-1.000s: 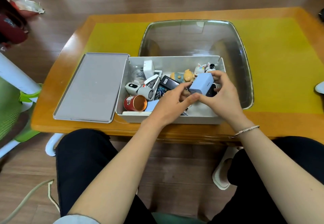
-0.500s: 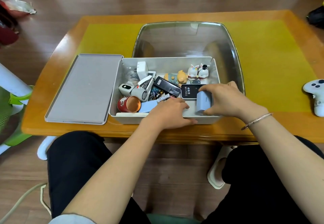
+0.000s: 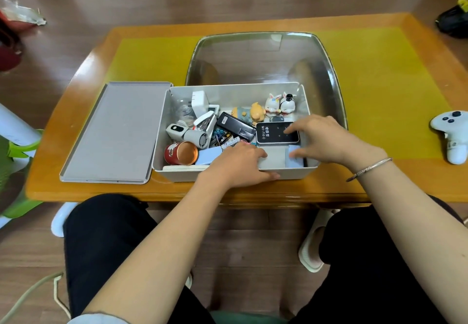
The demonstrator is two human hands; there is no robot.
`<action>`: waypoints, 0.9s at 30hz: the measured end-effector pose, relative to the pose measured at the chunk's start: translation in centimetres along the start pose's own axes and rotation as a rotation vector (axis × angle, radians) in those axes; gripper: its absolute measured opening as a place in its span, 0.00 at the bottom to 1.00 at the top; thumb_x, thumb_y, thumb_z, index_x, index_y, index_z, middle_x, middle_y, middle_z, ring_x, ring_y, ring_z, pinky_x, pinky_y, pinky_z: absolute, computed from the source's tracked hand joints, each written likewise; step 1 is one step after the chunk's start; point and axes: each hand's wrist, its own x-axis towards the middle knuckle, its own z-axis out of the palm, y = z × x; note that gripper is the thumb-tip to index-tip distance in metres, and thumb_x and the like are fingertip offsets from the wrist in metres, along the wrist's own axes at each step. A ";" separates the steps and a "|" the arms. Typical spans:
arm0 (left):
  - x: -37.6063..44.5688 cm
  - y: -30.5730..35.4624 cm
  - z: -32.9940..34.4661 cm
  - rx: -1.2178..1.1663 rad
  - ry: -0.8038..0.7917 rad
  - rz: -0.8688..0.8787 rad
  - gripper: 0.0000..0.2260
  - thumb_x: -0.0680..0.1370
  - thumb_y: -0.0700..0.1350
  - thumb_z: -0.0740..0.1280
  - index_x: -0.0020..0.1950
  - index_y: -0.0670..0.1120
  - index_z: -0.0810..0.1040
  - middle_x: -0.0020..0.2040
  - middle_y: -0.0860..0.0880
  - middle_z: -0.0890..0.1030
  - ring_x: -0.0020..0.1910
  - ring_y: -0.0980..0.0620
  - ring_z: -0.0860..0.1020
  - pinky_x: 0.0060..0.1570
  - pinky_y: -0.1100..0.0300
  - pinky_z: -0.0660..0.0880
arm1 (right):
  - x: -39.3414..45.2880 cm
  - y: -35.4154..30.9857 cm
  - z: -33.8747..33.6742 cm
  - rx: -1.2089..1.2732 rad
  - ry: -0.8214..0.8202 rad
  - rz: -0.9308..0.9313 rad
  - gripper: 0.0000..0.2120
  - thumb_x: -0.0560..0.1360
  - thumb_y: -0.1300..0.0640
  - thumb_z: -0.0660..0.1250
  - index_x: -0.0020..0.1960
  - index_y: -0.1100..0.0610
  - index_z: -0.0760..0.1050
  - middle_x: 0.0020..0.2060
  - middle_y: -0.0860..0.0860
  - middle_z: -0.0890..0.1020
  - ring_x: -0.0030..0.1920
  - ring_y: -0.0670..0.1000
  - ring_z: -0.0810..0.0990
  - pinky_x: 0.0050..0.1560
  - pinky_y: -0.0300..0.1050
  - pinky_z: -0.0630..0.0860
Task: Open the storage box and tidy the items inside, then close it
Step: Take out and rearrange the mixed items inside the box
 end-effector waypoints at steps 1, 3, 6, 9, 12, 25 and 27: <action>-0.1 0.1 -0.1 0.008 0.009 0.013 0.33 0.71 0.71 0.61 0.69 0.52 0.71 0.67 0.50 0.74 0.67 0.48 0.67 0.62 0.49 0.67 | -0.3 0.4 0.0 0.064 0.111 -0.004 0.26 0.69 0.48 0.74 0.65 0.50 0.73 0.64 0.48 0.75 0.66 0.52 0.69 0.64 0.53 0.65; -0.3 0.1 -0.2 0.015 0.042 0.046 0.32 0.72 0.69 0.62 0.70 0.53 0.69 0.68 0.50 0.73 0.67 0.48 0.67 0.62 0.50 0.66 | -0.9 1.1 0.3 0.165 0.299 0.061 0.25 0.71 0.52 0.71 0.67 0.52 0.70 0.64 0.51 0.74 0.65 0.53 0.69 0.66 0.54 0.66; -0.4 0.8 -0.4 0.018 0.083 0.109 0.31 0.74 0.63 0.66 0.73 0.53 0.63 0.68 0.51 0.73 0.66 0.48 0.68 0.62 0.51 0.64 | -1.5 1.7 1.5 0.323 0.385 0.251 0.26 0.75 0.52 0.67 0.71 0.55 0.64 0.63 0.53 0.73 0.59 0.54 0.74 0.62 0.52 0.71; 0.1 3.0 0.0 0.047 0.064 0.174 0.28 0.77 0.57 0.65 0.74 0.51 0.62 0.67 0.49 0.74 0.66 0.47 0.70 0.62 0.51 0.64 | -1.6 1.6 2.6 0.491 0.326 0.298 0.22 0.78 0.52 0.62 0.70 0.55 0.65 0.59 0.53 0.77 0.54 0.51 0.76 0.54 0.47 0.72; 0.7 5.0 0.6 0.121 0.046 0.197 0.19 0.80 0.51 0.58 0.71 0.49 0.66 0.63 0.45 0.78 0.62 0.44 0.74 0.58 0.49 0.66 | -1.5 1.2 3.4 0.550 0.345 0.291 0.17 0.80 0.53 0.58 0.68 0.55 0.68 0.51 0.52 0.80 0.45 0.48 0.75 0.46 0.42 0.69; 1.1 5.0 0.6 0.168 -0.003 0.210 0.21 0.82 0.51 0.56 0.74 0.50 0.63 0.62 0.43 0.78 0.61 0.43 0.74 0.56 0.49 0.69 | -1.4 0.3 4.0 0.491 0.405 0.323 0.14 0.81 0.56 0.55 0.65 0.56 0.70 0.51 0.54 0.81 0.49 0.54 0.77 0.45 0.43 0.68; 1.0 5.0 0.7 0.166 -0.002 0.214 0.21 0.82 0.51 0.56 0.75 0.49 0.62 0.62 0.43 0.77 0.61 0.43 0.74 0.56 0.49 0.70 | -1.4 0.2 4.0 0.481 0.409 0.333 0.14 0.81 0.56 0.55 0.64 0.56 0.70 0.50 0.54 0.81 0.48 0.52 0.77 0.44 0.43 0.67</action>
